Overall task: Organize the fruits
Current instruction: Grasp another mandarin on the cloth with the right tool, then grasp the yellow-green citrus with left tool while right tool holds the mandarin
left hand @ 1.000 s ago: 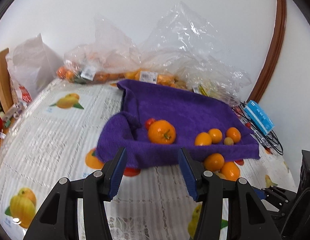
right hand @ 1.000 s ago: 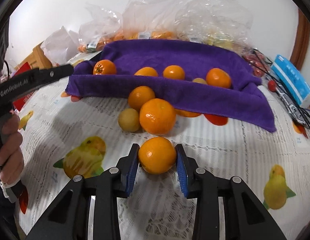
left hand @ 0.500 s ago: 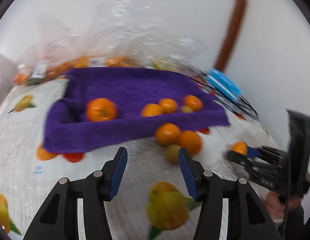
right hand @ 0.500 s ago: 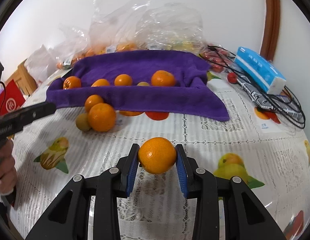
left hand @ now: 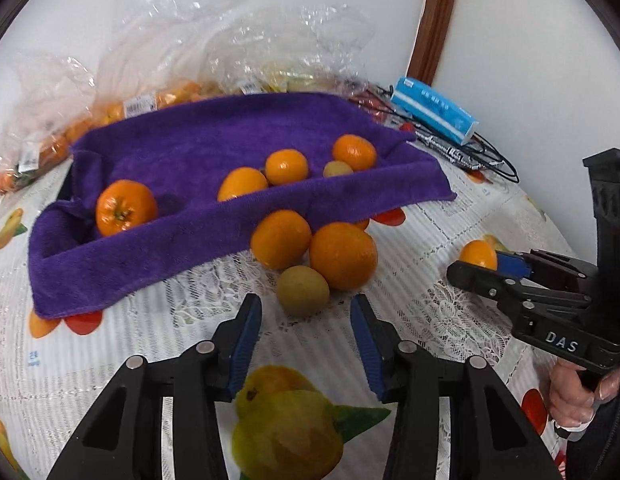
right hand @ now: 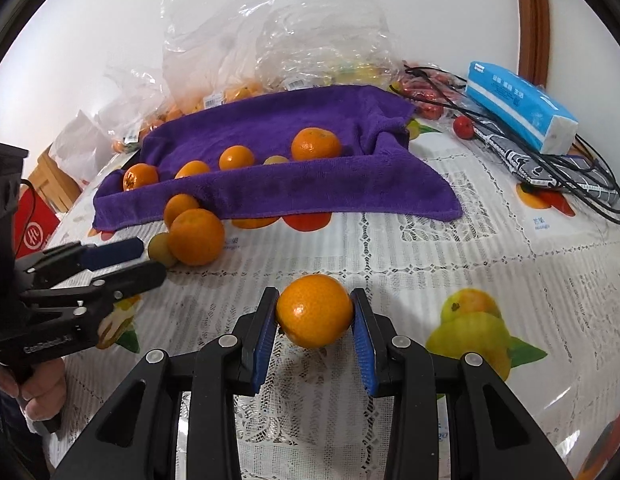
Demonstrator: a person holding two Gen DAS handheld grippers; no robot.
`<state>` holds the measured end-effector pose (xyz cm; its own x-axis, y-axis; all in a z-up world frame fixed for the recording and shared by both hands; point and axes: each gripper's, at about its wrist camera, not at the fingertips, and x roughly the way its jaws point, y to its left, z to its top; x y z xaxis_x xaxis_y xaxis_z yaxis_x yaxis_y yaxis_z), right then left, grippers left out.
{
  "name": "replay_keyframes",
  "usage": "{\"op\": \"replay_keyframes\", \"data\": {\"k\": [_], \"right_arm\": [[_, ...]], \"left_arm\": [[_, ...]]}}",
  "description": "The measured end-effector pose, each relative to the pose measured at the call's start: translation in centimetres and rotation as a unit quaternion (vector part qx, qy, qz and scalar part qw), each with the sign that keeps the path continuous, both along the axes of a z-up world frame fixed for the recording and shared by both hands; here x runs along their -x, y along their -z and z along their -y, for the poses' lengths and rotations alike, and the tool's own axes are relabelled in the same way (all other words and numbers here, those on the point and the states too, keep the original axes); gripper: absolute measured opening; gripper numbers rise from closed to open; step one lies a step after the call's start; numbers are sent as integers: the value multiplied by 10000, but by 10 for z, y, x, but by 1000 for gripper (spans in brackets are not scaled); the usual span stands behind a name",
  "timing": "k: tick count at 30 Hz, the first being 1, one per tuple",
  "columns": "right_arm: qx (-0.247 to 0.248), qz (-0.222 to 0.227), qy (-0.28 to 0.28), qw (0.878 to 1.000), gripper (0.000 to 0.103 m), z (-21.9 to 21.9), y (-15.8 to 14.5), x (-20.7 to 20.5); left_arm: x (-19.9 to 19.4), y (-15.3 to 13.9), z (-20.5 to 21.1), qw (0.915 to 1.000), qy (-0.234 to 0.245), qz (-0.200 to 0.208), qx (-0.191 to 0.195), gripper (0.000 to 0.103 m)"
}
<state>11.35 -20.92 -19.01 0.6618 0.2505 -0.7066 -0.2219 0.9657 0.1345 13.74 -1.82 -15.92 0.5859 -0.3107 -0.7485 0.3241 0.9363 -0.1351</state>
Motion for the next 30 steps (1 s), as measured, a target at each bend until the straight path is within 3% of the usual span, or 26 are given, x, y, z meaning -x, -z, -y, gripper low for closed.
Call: {"op": "replay_keyframes", "data": {"k": [2, 7, 11, 19, 30], "right_arm": [[-54, 7, 6, 10000, 36, 2, 0, 0], [-122, -74, -52, 9999, 36, 3, 2, -2], [-32, -83, -83, 9999, 36, -1, 3, -2], [-127, -106, -82, 9998, 36, 1, 4, -2], [-210, -99, -67, 9997, 36, 3, 4, -2]], "left_arm": [[-3, 3, 6, 9999, 75, -76, -100, 42], [-5, 3, 9, 9997, 3, -44, -232, 27], [-8, 3, 4, 9999, -37, -82, -96, 27], [-13, 4, 13, 9994, -44, -33, -329, 27], [-9, 4, 9, 9997, -99, -67, -190, 28]]}}
